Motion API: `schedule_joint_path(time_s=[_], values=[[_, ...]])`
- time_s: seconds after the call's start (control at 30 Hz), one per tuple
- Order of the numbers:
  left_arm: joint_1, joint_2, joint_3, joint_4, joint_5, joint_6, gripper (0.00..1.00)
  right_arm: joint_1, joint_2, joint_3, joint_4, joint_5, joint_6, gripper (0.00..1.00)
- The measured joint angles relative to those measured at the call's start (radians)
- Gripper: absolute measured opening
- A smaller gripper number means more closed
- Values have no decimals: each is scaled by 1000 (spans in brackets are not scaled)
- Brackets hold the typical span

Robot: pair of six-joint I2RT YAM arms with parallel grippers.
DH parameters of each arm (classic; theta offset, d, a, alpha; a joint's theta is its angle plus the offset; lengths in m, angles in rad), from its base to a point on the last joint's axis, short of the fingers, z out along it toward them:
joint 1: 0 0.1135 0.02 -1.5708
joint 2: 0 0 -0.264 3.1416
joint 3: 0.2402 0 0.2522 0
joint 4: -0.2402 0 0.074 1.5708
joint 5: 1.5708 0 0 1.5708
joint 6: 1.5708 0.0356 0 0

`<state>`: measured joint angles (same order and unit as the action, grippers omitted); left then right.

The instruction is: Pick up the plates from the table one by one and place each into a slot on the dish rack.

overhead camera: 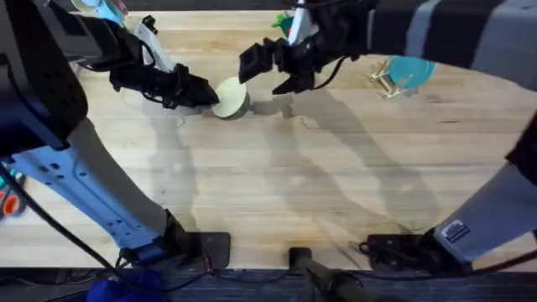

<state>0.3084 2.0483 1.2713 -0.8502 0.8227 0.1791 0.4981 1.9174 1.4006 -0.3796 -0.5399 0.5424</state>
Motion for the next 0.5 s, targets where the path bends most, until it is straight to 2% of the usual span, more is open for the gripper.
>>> schedule_joint_path(time_s=[0.23, 0.5], values=[[0, 0, -1, 3, 1, 0, 41, 34, 34, 0, 83, 0, 60, 996], [0, 0, -2, 7, 3, 0, 41, 35, 35, 0, 93, 0, 89, 996]])
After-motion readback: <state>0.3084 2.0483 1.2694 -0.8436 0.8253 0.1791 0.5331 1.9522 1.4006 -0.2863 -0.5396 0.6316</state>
